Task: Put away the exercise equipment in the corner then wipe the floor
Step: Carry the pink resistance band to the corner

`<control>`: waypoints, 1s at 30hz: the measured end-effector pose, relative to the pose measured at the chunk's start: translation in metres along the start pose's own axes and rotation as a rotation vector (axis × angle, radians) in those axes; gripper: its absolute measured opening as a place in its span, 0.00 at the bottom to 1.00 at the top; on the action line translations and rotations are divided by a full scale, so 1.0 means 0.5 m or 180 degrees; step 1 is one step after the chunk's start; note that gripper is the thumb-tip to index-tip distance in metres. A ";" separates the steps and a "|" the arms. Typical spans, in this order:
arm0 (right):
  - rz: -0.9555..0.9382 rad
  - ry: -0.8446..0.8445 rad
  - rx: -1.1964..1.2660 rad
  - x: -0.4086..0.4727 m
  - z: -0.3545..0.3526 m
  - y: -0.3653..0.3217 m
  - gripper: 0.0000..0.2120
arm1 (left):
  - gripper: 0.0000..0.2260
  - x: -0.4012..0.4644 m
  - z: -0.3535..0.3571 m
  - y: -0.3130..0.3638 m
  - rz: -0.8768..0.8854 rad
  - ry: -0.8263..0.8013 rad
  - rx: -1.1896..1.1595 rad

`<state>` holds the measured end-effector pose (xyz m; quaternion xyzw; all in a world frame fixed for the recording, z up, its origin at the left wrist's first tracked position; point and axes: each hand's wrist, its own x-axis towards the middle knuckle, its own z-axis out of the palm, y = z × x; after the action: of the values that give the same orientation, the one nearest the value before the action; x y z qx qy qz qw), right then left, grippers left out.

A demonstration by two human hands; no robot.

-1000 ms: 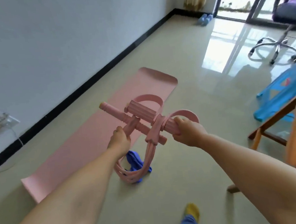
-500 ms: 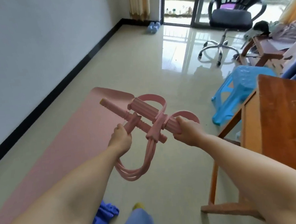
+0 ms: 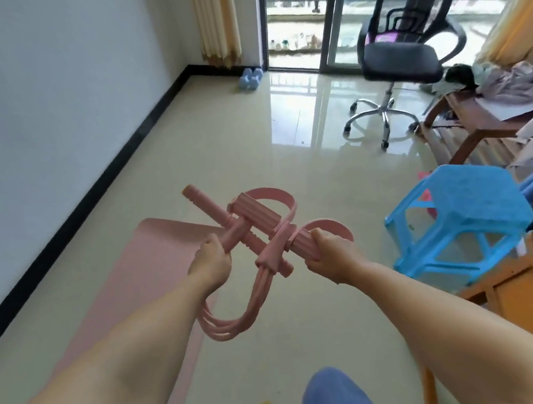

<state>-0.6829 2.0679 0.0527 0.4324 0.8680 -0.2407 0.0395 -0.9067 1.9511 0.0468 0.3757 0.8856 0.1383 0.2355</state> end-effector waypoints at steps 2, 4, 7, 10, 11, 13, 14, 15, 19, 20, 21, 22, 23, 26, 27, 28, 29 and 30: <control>0.0106 -0.0002 0.0013 0.083 -0.031 0.027 0.15 | 0.11 0.090 -0.007 0.045 0.0082 -0.0057 -0.0021; 0.0188 0.0000 0.0024 0.174 -0.065 0.060 0.15 | 0.11 0.185 -0.005 0.091 0.0186 -0.0097 0.0002; 0.0253 -0.0016 0.0110 0.333 -0.125 0.111 0.15 | 0.13 0.346 -0.001 0.171 0.0228 -0.0061 0.0051; 0.0237 -0.0094 0.0259 0.498 -0.204 0.151 0.14 | 0.14 0.499 -0.014 0.255 0.0026 0.0011 -0.0051; 0.0232 -0.0145 0.0304 0.546 -0.232 0.160 0.14 | 0.14 0.540 -0.022 0.279 -0.0037 0.0002 -0.0092; 0.0180 -0.0191 0.0343 0.658 -0.291 0.184 0.15 | 0.14 0.637 -0.043 0.333 -0.0100 0.0037 -0.0163; 0.0149 -0.0207 0.0293 0.711 -0.320 0.190 0.15 | 0.14 0.682 -0.054 0.357 -0.0132 0.0071 -0.0189; 0.0135 -0.0226 0.0238 0.759 -0.348 0.192 0.16 | 0.14 0.723 -0.064 0.377 -0.0199 0.0100 -0.0201; 0.0059 -0.0319 0.0170 0.946 -0.416 0.188 0.16 | 0.16 0.882 -0.092 0.425 -0.0475 0.0093 -0.0341; 0.0030 -0.0360 0.0150 1.001 -0.427 0.184 0.16 | 0.16 0.933 -0.102 0.431 -0.0544 0.0092 -0.0362; -0.0002 -0.0383 0.0132 1.055 -0.438 0.179 0.16 | 0.16 0.986 -0.113 0.437 -0.0583 0.0110 -0.0364; -0.0039 -0.0380 0.0113 1.115 -0.450 0.173 0.15 | 0.16 1.044 -0.126 0.441 -0.0591 0.0130 -0.0352; -0.0069 -0.0352 0.0105 1.176 -0.463 0.165 0.14 | 0.16 1.105 -0.143 0.444 -0.0571 0.0131 -0.0343; -0.0106 -0.0152 0.0041 1.356 -0.510 0.141 0.13 | 0.16 1.299 -0.206 0.460 -0.0442 0.0067 -0.0322; -0.0082 -0.0126 0.0019 1.409 -0.528 0.132 0.13 | 0.16 1.361 -0.231 0.468 -0.0405 0.0016 -0.0297; -0.0077 -0.0105 -0.0002 1.462 -0.547 0.124 0.12 | 0.16 1.420 -0.259 0.476 -0.0361 -0.0038 -0.0276; -0.0102 -0.0086 -0.0022 1.514 -0.567 0.116 0.12 | 0.16 1.476 -0.287 0.486 -0.0297 -0.0076 -0.0238; -0.0118 -0.0080 -0.0061 1.566 -0.591 0.105 0.12 | 0.16 1.534 -0.319 0.500 -0.0212 -0.0100 -0.0187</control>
<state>-1.0888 2.8014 0.0761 0.4128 0.8776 -0.2385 0.0501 -1.3050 2.6704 0.0480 0.3410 0.8894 0.1504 0.2647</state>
